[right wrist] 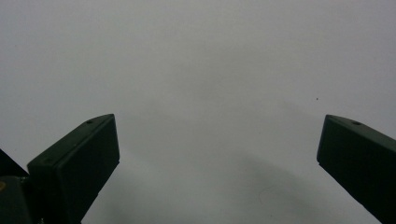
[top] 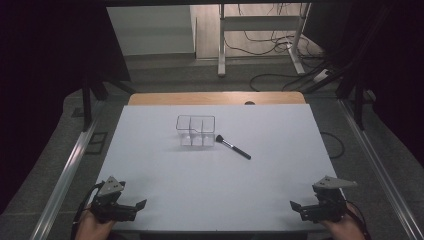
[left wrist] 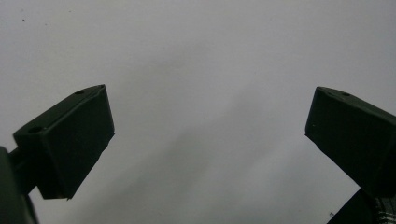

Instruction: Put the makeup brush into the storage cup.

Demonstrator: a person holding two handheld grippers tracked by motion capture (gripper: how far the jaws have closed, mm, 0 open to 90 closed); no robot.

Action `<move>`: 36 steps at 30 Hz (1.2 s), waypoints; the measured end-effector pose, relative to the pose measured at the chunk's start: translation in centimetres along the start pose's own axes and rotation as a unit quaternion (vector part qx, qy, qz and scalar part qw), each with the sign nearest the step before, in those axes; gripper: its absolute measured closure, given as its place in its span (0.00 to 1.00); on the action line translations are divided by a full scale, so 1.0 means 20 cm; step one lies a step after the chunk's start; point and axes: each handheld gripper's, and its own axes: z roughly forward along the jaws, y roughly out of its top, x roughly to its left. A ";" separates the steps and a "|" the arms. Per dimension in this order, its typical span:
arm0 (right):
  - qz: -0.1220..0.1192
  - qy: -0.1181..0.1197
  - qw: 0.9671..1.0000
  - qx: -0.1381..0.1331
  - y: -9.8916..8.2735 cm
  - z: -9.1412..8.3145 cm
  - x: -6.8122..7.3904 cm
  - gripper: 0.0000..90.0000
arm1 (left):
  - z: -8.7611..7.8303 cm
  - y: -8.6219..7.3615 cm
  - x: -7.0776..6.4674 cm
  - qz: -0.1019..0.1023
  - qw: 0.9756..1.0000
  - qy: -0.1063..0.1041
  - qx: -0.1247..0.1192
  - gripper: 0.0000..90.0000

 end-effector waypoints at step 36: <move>-0.017 0.006 1.000 0.023 0.02 0.03 0.02 0.00 | 0.01 -0.01 0.00 0.006 1.000 -0.003 0.008 0.02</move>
